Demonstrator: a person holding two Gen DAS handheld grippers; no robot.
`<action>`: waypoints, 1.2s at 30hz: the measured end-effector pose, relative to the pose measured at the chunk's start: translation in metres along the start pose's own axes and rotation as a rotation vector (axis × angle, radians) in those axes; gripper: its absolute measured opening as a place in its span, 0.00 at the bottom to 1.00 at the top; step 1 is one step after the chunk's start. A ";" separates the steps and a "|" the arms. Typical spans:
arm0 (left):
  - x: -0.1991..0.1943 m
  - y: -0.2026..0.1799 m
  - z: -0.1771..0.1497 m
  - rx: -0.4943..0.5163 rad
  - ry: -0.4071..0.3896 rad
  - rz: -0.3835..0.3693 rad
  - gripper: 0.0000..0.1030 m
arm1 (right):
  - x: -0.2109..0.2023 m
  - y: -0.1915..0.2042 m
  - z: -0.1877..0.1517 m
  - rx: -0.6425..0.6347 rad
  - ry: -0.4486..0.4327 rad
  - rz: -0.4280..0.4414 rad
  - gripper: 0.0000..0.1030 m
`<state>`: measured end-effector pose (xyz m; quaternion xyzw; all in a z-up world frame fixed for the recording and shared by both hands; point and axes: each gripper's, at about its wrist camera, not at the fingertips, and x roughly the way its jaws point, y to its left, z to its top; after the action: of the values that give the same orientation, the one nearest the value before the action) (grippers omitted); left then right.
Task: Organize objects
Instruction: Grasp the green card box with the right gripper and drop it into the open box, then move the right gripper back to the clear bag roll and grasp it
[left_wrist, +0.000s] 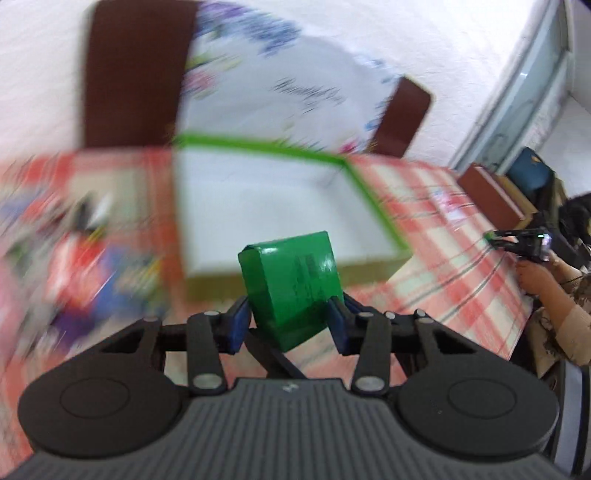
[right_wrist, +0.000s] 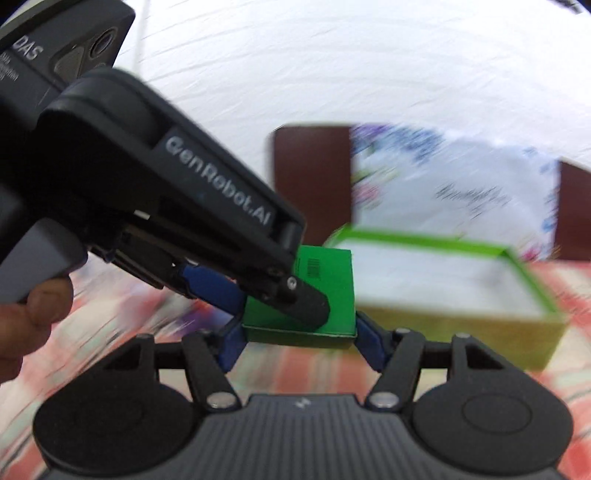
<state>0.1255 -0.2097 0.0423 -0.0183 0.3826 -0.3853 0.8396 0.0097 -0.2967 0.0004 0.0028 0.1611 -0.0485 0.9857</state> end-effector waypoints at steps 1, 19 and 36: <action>0.013 -0.008 0.011 0.013 -0.004 -0.016 0.45 | 0.005 -0.012 0.003 0.005 -0.011 -0.029 0.60; 0.081 -0.043 0.017 0.124 -0.034 0.073 0.48 | 0.009 -0.082 -0.037 0.142 -0.025 -0.232 0.73; -0.047 0.050 -0.059 0.018 -0.072 0.354 0.57 | 0.059 -0.088 -0.004 0.139 0.111 -0.195 0.79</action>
<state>0.0987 -0.1283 0.0135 0.0432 0.3458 -0.2340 0.9076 0.0552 -0.3894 -0.0216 0.0584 0.2111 -0.1549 0.9634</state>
